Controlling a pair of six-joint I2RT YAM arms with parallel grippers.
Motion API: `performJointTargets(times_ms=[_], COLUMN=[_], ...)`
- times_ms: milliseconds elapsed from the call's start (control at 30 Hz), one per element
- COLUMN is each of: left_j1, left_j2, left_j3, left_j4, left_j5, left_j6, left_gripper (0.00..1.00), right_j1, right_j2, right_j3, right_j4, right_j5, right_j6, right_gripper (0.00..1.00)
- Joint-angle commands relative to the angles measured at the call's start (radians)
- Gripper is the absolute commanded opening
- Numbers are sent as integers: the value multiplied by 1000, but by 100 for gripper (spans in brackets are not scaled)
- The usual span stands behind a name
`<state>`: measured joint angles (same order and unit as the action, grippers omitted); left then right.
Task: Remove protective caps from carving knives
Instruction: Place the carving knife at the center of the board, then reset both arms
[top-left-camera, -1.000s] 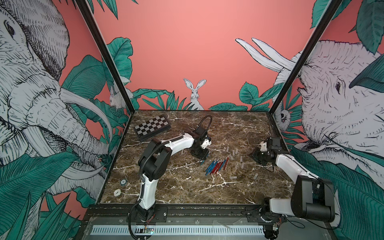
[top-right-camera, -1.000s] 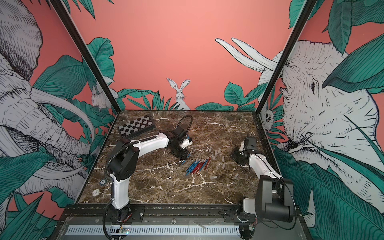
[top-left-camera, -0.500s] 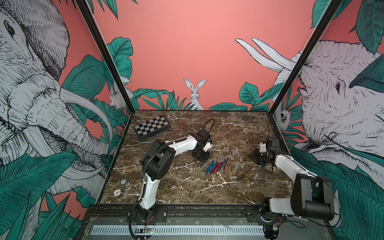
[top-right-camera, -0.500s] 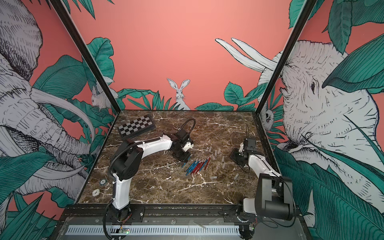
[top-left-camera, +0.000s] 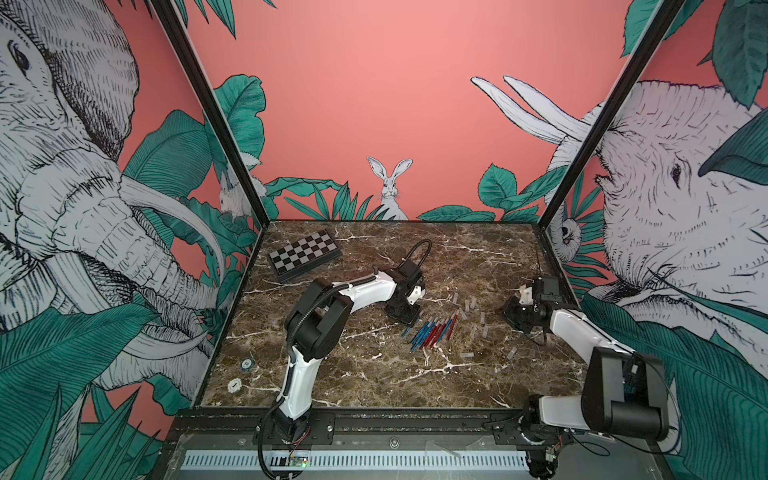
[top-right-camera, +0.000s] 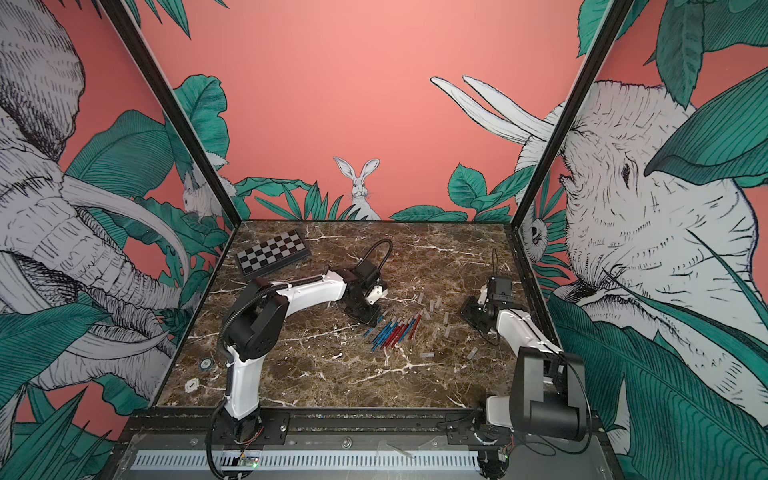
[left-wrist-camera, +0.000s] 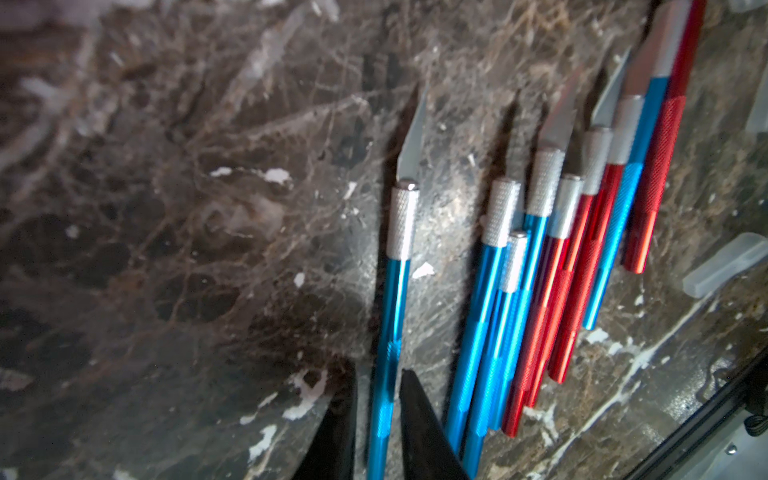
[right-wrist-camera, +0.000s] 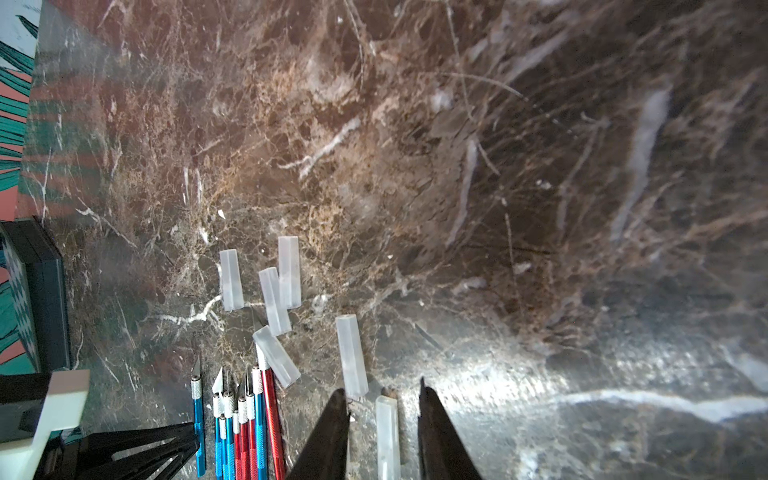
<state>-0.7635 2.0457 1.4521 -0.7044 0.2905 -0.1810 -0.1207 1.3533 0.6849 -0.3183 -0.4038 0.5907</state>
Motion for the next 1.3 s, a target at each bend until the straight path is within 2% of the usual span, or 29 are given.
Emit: performJointTargets(times_ms=[0, 233, 400, 600, 667, 700, 800, 933, 967, 1000, 1033, 1133, 1267], left_j1=[-5, -5, -4, 51, 77, 92, 121, 188, 210, 231, 245, 286, 303], left_j2=[-23, -79, -147, -246, -282, -299, -357, -437, -449, -461, -473, -520, -610], left_j3=[15, 84, 152, 188, 179, 170, 98, -56, -85, -114, -141, -245, -428], left_j4=[-25, -62, -70, 0, 34, 51, 145, 317, 346, 374, 403, 516, 731], left_j5=[-13, -8, -6, 48, 35, 26, -29, -56, -67, -81, -92, -150, -337], left_j6=[-8, 4, 53, 128, 157, 175, 218, 237, 238, 238, 234, 244, 300], left_gripper=[26, 40, 63, 79, 95, 97, 99, 99, 99, 99, 99, 99, 99], right_j1=[-5, -4, -4, -5, -5, -5, -5, -2, 3, 8, 15, 42, 86], right_j2=[-11, -23, -35, -56, -63, -66, -74, -73, -70, -66, -61, -31, 11], right_j3=[-16, -10, 3, 47, 71, 83, 129, 199, 219, 236, 250, 282, 260], right_j4=[11, 3, -11, -33, -33, -30, -22, -23, -21, -14, -12, 24, 156], right_j5=[2, 8, 18, 44, 51, 52, 71, 119, 139, 165, 192, 283, 381], right_j6=[2, 4, -2, -7, -10, -19, -42, -82, -99, -116, -135, -192, -270], right_gripper=[29, 29, 29, 33, 36, 38, 43, 59, 65, 85, 98, 98, 98])
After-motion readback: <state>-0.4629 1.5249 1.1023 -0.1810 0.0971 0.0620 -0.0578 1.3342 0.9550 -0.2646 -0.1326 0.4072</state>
